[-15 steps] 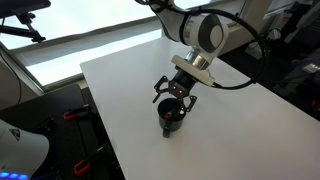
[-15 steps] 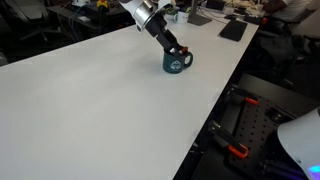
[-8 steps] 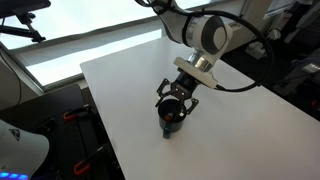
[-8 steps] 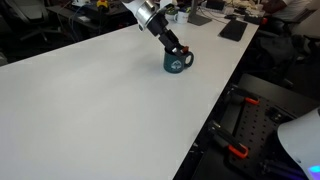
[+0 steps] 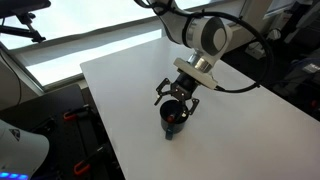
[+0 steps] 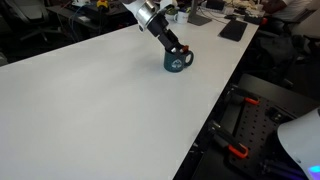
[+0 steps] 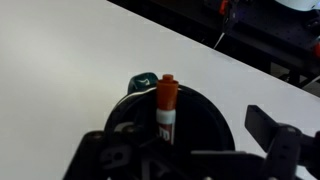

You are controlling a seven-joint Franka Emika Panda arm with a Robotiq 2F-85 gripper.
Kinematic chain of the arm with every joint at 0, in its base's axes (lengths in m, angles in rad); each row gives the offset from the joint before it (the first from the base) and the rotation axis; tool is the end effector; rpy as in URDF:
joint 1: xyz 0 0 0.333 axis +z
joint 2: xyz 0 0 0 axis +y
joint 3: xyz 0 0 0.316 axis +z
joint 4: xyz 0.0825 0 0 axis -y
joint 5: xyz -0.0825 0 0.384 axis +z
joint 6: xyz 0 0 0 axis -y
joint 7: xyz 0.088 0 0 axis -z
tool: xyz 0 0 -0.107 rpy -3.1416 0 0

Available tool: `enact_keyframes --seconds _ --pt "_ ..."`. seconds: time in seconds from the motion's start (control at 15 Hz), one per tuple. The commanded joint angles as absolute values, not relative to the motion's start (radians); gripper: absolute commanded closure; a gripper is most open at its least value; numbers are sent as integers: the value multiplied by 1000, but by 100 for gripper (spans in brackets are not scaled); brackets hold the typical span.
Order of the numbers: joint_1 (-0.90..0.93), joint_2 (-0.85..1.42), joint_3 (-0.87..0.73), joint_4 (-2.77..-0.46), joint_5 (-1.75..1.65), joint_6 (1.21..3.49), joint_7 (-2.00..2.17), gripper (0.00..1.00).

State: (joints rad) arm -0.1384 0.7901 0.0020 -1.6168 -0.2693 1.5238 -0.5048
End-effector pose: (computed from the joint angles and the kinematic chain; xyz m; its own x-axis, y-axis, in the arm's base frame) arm 0.5679 -0.1078 0.1339 0.5192 0.3891 -0.7609 0.3599 -0.9071 -0.2183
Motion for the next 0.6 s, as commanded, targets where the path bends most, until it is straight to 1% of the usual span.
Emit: enact_keyframes --seconds 0.0,0.07,0.13,0.27,0.4,0.53 --pt "-135 754 3 -1647 -291 1549 -490 0" --pt "-132 739 3 -1663 -296 1565 -485 0" --pt "-130 727 3 -1675 -297 1576 -481 10" --pt "-126 706 2 -1690 -297 1596 -472 6" --pt "-125 679 2 -1712 -296 1622 -464 0" --pt "-124 664 0 -1722 -292 1635 -455 0"
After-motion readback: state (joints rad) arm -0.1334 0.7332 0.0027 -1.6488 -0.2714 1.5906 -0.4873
